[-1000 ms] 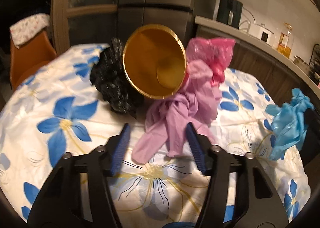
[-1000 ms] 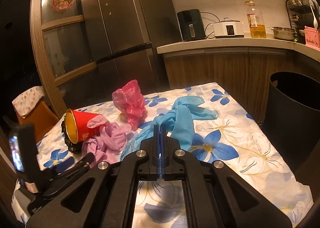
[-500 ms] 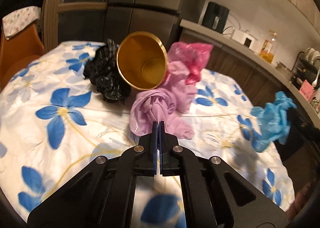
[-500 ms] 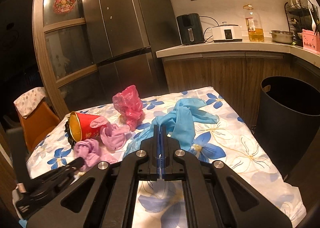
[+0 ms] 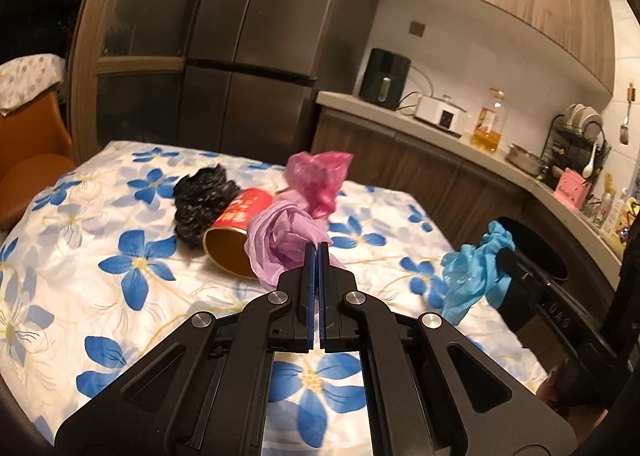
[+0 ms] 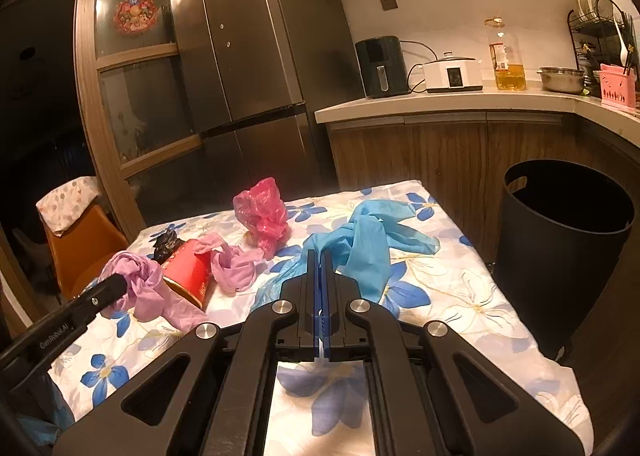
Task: Collect trash
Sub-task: 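Carry both gloves over the black bin and open both tools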
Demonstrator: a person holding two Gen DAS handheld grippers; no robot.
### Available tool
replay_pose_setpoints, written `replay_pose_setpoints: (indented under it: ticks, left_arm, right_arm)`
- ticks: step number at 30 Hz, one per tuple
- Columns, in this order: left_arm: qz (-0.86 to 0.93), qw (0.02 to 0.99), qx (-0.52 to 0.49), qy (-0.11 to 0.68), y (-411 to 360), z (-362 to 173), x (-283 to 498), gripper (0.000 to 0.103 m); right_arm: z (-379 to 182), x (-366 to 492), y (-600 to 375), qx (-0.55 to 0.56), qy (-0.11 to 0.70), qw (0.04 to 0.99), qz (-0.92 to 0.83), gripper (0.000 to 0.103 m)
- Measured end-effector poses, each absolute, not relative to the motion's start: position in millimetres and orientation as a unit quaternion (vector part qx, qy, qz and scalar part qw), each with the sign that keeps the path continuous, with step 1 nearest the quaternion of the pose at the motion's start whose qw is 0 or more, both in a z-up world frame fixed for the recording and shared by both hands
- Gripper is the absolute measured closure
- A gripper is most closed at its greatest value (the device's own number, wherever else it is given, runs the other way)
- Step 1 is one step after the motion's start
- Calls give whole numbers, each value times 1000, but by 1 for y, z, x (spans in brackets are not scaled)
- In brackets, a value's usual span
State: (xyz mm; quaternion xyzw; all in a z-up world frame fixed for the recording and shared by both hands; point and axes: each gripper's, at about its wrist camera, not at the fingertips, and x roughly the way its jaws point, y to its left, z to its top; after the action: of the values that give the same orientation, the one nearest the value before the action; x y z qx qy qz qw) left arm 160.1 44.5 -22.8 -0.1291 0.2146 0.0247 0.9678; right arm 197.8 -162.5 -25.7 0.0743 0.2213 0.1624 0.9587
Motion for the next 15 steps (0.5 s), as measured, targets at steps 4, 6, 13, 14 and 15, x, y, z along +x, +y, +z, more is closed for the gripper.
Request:
replay_pose_setpoints:
  ticks: [4,6,13,14,15]
  left_arm:
    - [12,972,-126,200,36,-10,154,103]
    - [5,973,-121,195,28,-5,154,103]
    - [-28,974,-115,191,1,5,162,103]
    - [-32,974,-114,191,-3,5,164,103]
    - [-37,974,-111,192,-8,6,166,103]
  right_arm:
    - [-20,191,-171,75,213,961,160,101]
    - [-17,189,-177,78,209,962,158,101]
    - [-14,186,-195,79,202,965,150,101]
    - [-13,186,-198,79,201,965,147,101]
    - [-13,186,-201,80,201,966,146,101]
